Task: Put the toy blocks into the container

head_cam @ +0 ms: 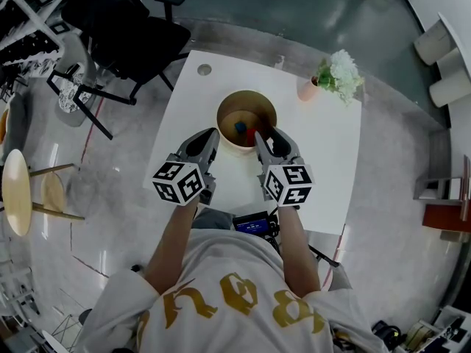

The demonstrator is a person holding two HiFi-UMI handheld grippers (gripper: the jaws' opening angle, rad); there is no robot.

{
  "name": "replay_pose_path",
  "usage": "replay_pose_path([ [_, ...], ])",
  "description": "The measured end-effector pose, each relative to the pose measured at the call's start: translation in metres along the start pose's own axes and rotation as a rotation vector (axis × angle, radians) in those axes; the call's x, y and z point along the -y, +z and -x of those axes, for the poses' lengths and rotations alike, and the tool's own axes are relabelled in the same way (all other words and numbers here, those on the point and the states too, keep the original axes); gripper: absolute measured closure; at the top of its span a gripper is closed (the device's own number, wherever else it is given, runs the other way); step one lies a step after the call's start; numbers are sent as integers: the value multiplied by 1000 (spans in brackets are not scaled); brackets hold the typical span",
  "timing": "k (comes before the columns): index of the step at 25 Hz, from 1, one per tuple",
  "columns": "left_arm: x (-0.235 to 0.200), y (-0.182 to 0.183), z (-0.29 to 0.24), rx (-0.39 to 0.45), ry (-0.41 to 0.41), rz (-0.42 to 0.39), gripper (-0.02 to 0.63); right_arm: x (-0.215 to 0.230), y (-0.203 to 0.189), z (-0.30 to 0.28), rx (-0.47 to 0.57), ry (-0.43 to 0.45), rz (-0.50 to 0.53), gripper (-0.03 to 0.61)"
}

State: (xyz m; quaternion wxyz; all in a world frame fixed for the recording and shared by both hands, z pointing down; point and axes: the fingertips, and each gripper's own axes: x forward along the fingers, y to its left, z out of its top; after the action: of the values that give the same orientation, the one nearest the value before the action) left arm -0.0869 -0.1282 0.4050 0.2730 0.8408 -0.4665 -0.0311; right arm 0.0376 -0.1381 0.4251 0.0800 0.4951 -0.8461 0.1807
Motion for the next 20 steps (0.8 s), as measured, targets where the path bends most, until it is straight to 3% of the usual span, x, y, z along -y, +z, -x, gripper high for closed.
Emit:
replay_pose_path([
  [3, 1, -1, 2, 2, 2, 1, 612, 2, -5, 2, -7, -7, -5, 423],
  [14, 10, -2, 11, 9, -1, -22, 612, 9, -1, 23, 25, -73, 13, 555],
  [20, 25, 5, 19, 36, -13, -47, 612, 7, 6, 41, 46, -103, 26, 555],
])
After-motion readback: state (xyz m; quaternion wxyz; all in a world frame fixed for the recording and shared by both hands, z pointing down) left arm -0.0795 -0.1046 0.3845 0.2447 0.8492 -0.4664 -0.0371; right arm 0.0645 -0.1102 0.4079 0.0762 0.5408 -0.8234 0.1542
